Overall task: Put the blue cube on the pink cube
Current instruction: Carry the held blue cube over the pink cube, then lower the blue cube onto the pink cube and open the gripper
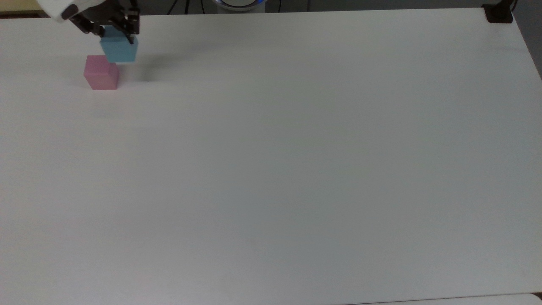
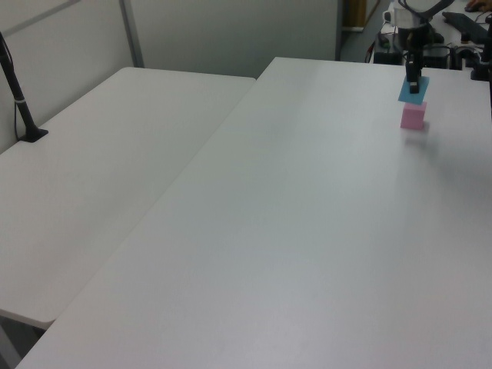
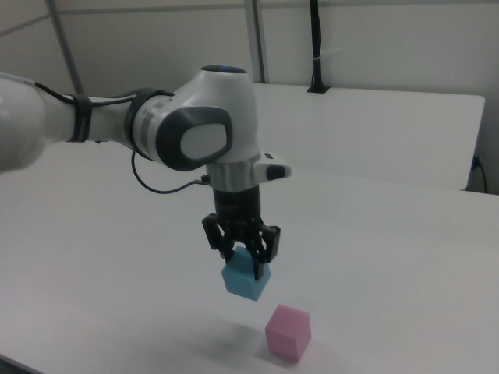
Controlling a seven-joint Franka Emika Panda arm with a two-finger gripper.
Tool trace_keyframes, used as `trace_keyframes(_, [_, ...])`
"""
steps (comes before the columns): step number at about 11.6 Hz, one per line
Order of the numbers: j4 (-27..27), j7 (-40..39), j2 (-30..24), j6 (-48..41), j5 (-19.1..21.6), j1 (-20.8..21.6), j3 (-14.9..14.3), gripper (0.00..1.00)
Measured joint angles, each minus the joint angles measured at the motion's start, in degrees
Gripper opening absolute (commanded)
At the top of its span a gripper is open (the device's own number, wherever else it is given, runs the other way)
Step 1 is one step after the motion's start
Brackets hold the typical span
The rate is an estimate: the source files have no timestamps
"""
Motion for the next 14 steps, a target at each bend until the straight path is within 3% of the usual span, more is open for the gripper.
trace_keyframes(4, [-0.12, -3.55, 2.67, 4.46, 0.0, -0.09, -4.45, 0.5])
trace_keyframes(8, [0.01, -3.62, 6.96, 8.74, 0.0, -0.41, -5.22, 0.5])
trace_keyframes(9, [0.24, -3.62, 7.03, 8.74, 0.0, -0.44, -5.23, 0.54])
trace_keyframes(10, [0.24, -3.62, 7.04, 8.74, -0.04, -0.58, -5.24, 0.96])
trace_keyframes(14, [0.24, -3.43, 7.38, 8.76, -0.39, -2.13, -5.29, 1.0])
